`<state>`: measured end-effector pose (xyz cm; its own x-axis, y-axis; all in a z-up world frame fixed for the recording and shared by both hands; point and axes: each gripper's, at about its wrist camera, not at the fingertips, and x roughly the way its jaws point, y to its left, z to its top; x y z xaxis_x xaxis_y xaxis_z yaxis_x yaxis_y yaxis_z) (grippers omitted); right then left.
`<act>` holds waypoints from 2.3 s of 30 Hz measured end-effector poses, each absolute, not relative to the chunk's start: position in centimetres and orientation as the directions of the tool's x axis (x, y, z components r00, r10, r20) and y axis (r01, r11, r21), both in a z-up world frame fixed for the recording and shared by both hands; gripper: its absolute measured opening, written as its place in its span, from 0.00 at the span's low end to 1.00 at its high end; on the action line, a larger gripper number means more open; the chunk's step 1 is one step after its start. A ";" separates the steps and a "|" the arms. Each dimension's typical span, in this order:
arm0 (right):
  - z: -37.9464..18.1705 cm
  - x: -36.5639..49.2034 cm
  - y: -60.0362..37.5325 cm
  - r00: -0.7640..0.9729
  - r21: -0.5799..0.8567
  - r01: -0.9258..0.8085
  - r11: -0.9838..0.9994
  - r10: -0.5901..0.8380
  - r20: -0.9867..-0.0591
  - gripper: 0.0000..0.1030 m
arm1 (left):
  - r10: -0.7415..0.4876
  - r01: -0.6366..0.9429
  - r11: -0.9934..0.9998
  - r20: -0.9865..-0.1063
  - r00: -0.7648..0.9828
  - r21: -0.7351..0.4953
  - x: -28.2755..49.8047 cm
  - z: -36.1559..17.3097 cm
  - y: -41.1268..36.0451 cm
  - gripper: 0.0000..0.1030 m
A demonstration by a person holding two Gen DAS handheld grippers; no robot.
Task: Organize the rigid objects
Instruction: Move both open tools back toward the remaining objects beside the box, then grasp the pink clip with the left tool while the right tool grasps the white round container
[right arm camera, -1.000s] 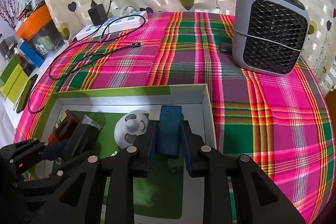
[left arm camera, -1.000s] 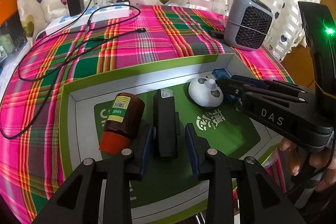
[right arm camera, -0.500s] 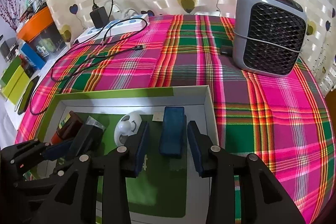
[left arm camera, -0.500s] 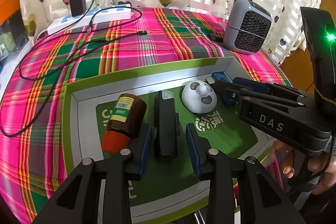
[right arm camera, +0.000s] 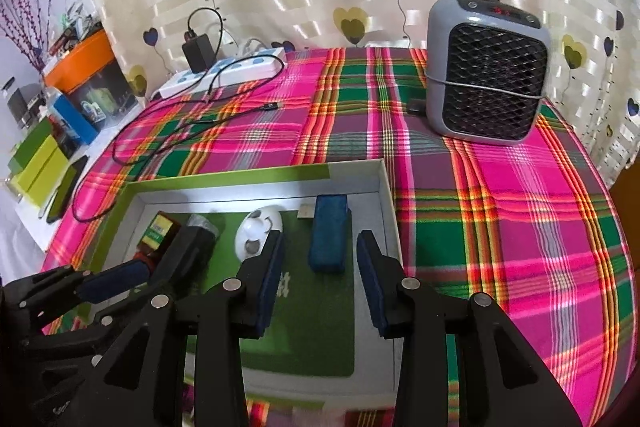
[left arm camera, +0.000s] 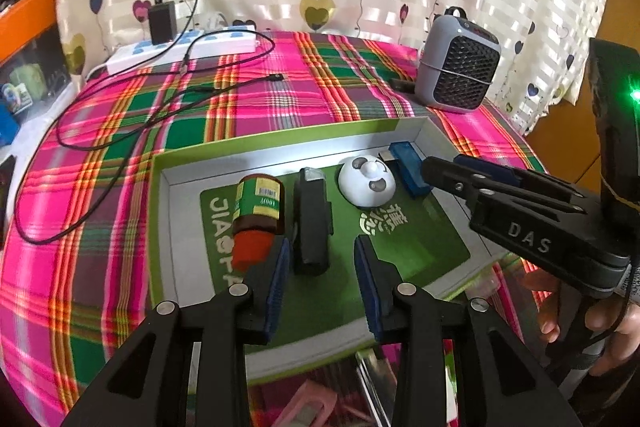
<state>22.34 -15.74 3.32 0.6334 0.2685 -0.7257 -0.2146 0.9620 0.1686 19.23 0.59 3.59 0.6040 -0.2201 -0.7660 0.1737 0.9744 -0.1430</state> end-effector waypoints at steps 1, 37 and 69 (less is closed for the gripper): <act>3.6 21.8 -15.8 0.641 0.171 -0.217 0.961 0.273 -0.718 0.38 | -0.220 0.173 0.975 -0.763 0.607 -0.143 18.9 3.7 0.7 0.32; 3.3 11.0 -18.1 0.701 0.121 -0.192 0.974 0.222 -0.678 0.38 | -0.080 0.072 0.997 -0.716 0.694 -0.041 7.1 4.4 4.4 0.32; 1.2 14.0 -17.4 0.589 0.190 -0.255 0.948 0.308 -0.747 0.38 | -0.205 0.137 0.979 -0.758 0.619 -0.153 7.5 1.5 5.4 0.32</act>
